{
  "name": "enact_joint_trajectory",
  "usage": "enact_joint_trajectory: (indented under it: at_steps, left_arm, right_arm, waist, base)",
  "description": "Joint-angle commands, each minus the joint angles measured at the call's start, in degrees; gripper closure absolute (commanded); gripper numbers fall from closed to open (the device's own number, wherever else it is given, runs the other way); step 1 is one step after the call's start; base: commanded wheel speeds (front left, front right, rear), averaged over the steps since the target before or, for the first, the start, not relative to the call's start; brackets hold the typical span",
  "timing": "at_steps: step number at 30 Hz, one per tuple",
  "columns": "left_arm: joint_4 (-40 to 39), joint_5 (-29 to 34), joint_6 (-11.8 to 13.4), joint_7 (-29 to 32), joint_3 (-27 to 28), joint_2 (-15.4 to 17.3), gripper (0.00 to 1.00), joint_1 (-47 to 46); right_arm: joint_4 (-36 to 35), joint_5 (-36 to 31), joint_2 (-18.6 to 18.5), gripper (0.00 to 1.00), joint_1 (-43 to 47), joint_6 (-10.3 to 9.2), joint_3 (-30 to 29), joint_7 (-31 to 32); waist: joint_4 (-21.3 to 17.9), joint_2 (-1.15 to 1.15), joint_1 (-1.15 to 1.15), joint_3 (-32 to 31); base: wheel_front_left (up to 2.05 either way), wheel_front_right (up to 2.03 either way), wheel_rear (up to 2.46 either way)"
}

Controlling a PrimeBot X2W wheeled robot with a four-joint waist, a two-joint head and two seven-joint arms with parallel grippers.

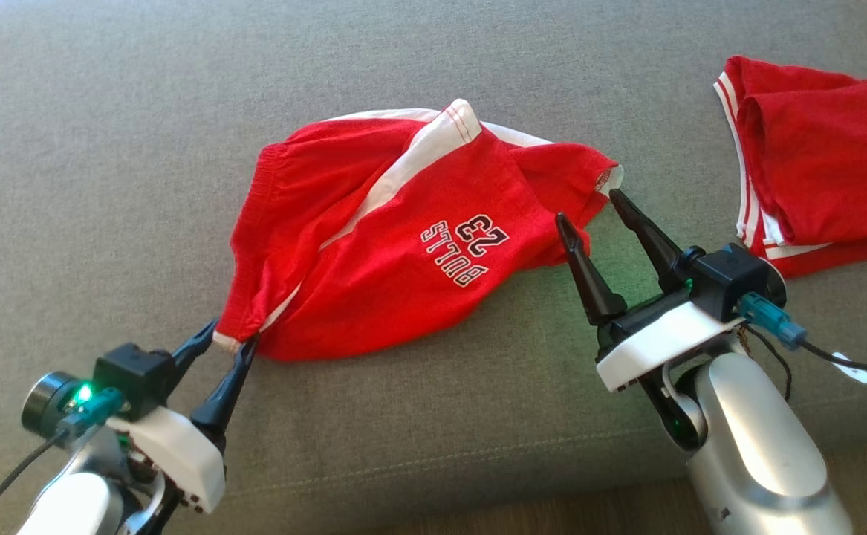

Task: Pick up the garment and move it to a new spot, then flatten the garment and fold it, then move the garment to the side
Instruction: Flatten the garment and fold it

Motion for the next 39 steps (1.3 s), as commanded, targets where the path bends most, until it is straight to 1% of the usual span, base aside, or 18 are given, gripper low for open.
enact_joint_trajectory:
  at_steps: [1, 2, 5, 8, 11, 13, 18, 19, 20, 21, 27, 30, 33, 39]
  left_arm:
    - [-2.29, -0.11, 0.06, 0.18, 2.17, 2.26, 0.38, -1.23]
    - [-2.62, -0.03, 0.01, 0.49, 1.96, 2.52, 0.40, -1.08]
    - [-3.70, 0.02, -0.14, 1.51, 1.30, 3.22, 0.41, -0.61]
    - [-4.53, 0.18, -0.24, 2.82, 0.61, 3.95, 0.42, -0.19]
    - [-4.98, 0.21, -0.24, 4.27, 0.05, 4.50, 0.39, 0.29]
    - [-5.42, -0.08, -0.25, 4.83, -0.15, 4.65, 0.41, 0.61]
    - [-6.56, 0.07, -0.29, 5.72, -0.89, 5.32, 0.60, 1.00]
    - [-6.72, 0.17, -0.23, 5.74, -0.97, 5.40, 0.72, 1.04]
    - [-6.84, 0.21, -0.22, 5.80, -1.07, 5.47, 0.88, 1.09]
    - [-6.93, 0.23, -0.22, 5.85, -1.14, 5.54, 1.00, 1.10]
    - [-6.80, -0.09, -0.20, 5.92, -1.34, 5.95, 1.00, 1.32]
    - [-6.60, -0.49, 0.27, 4.85, -0.85, 5.67, 1.00, 1.42]
    - [-6.35, -0.80, 1.08, 3.20, -0.16, 5.16, 1.00, 1.63]
    - [-5.06, -1.91, 1.63, 1.31, 0.16, 3.83, 1.00, 1.64]
  right_arm:
    - [-2.00, 0.34, 0.18, 0.00, -0.97, -0.02, 0.90, -0.53]
    - [-2.03, 0.30, 0.18, 0.00, -0.96, -0.02, 0.87, -0.53]
    - [-2.13, 0.16, 0.18, 0.00, -0.88, -0.02, 0.70, -0.53]
    - [-2.30, 0.14, 0.18, 0.00, -0.71, -0.02, 0.62, -0.53]
    - [-2.43, 0.23, 0.18, 0.00, -0.53, -0.02, 0.65, -0.53]
    - [-2.52, 0.28, 0.18, 0.00, -0.42, -0.02, 0.66, -0.53]
    - [-2.66, 0.22, 0.18, 0.00, -0.13, -0.02, 0.56, -0.53]
    - [-2.68, 0.20, 0.18, 0.00, -0.05, -0.02, 0.54, -0.53]
    - [-2.69, 0.20, 0.18, 0.00, 0.02, -0.02, 0.53, -0.53]
    - [-2.67, 0.20, 0.18, 0.00, 0.08, -0.02, 0.54, -0.53]
    - [-2.12, 0.25, 0.18, 0.00, -0.03, -0.02, 1.10, -0.53]
    - [-1.00, 1.13, 0.18, 0.00, -1.25, -0.02, 2.42, -0.53]
    - [1.55, 2.16, 0.18, 0.00, -4.13, -0.02, 3.45, -0.53]
    - [9.01, 2.14, 0.18, 0.00, -12.76, -0.02, 4.71, 0.34]
  waist:
    - [-0.03, 0.00, 0.00, -0.01]
    - [-0.05, 0.00, 0.00, -0.04]
    - [-0.11, 0.00, 0.00, -0.10]
    - [-0.22, 0.00, 0.00, -0.25]
    - [-0.35, 0.00, 0.00, -0.42]
    - [-0.41, 0.00, 0.00, -0.52]
    - [-0.42, 0.00, 0.00, -0.66]
    - [-0.39, 0.00, 0.00, -0.70]
    - [-0.36, 0.00, 0.00, -0.75]
    - [-0.33, 0.00, 0.00, -0.80]
    - [0.03, 0.00, 0.00, -1.15]
    - [0.37, 0.00, 0.00, -1.41]
    - [0.88, 0.00, 0.00, -1.63]
    - [2.70, 0.00, 0.00, -1.56]
  base:
    - [0.00, 0.00, 0.00]
    - [0.00, 0.00, 0.00]
    - [0.00, 0.00, 0.00]
    - [0.00, 0.00, 0.00]
    - [0.00, 0.00, 0.00]
    - [0.00, 0.00, 0.00]
    - [0.00, 0.00, 0.00]
    - [0.00, 0.00, 0.00]
    - [0.00, 0.00, 0.00]
    - [0.00, 0.00, 0.00]
    - [0.00, 0.00, 0.00]
    - [0.00, 0.00, 0.00]
    - [0.00, 0.00, 0.00]
    - [0.00, 0.00, 0.00]
